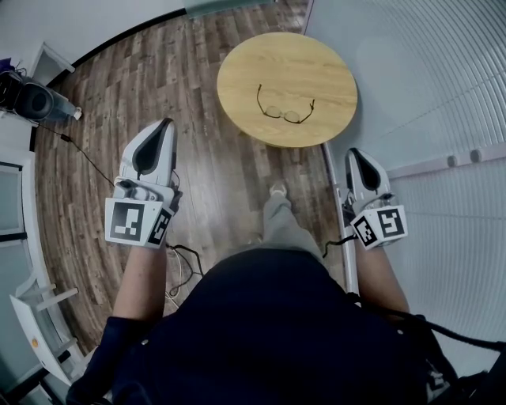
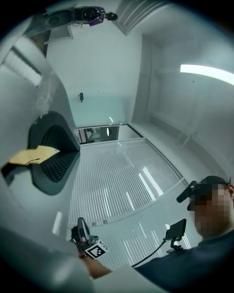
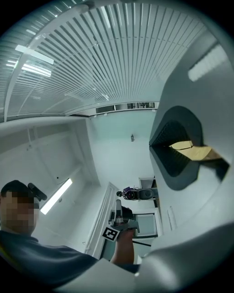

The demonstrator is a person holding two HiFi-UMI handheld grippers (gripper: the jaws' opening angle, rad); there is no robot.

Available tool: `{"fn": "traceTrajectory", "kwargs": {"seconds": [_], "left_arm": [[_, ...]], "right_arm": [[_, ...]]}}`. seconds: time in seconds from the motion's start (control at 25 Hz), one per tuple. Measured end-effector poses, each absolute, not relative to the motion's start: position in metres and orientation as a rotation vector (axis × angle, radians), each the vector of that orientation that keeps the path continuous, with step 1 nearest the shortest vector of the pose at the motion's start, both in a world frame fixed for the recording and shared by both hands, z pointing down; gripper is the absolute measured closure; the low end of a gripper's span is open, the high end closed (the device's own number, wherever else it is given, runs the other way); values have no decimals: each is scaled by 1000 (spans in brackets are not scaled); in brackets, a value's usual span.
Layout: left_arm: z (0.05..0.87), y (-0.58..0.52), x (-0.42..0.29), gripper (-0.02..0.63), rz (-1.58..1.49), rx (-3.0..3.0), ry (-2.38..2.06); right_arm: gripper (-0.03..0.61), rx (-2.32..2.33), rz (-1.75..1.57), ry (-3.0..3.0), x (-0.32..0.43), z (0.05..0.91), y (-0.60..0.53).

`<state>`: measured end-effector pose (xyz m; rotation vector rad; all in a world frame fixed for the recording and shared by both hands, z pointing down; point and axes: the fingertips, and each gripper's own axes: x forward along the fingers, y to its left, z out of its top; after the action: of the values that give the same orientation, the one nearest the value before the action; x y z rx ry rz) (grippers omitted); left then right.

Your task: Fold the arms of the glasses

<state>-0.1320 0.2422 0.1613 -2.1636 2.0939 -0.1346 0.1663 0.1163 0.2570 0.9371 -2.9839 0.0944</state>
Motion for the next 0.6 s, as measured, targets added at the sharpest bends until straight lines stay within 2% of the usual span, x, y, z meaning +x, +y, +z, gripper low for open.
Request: {"fn": "traceTrajectory", "kwargs": {"seconds": [0.6], "left_arm": [[166,97,-163,611,-180,-2167,2140]], "right_arm": [[572,856,126,-2930,121,280,-16]]}}
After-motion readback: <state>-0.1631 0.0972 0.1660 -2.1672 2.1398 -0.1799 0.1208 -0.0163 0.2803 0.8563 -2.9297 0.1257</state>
